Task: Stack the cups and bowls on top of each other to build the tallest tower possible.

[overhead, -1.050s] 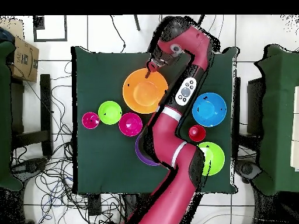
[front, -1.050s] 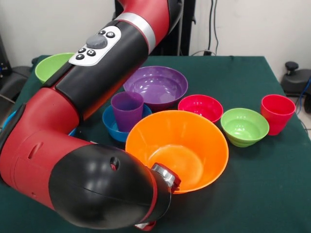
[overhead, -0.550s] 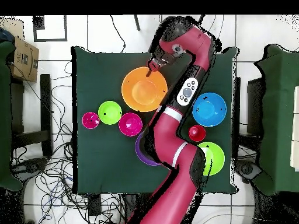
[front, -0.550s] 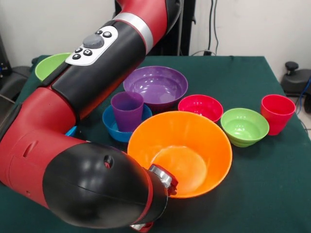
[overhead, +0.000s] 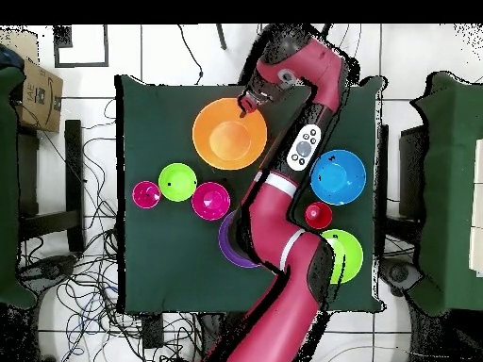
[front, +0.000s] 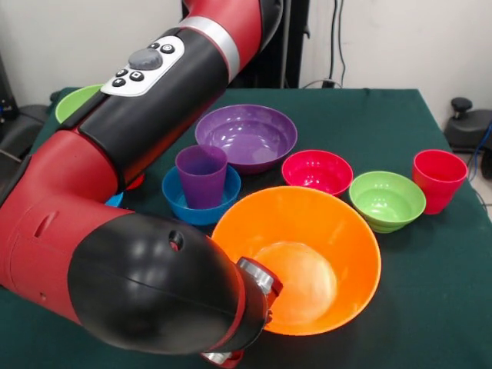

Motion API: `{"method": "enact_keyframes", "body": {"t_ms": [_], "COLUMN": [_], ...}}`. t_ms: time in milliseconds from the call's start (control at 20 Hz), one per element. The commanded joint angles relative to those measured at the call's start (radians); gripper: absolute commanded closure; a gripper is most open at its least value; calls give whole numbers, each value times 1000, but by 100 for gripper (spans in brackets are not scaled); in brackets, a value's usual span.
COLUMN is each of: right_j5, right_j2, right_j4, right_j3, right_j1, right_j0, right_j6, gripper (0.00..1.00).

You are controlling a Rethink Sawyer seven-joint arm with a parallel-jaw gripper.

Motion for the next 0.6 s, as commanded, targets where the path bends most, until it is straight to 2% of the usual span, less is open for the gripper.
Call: {"method": "enact_keyframes", "body": {"t_ms": [50, 400, 600], "right_j5": [-87, -58, 19], "right_j2": [-219, -266, -313], "right_j4": [-17, 33, 68], "right_j3": [-45, -33, -9], "right_j1": [-24, -45, -100], "right_j0": [-1, -4, -8], "right_j6": [-57, -40, -42], "gripper": [100, 100, 100]}}
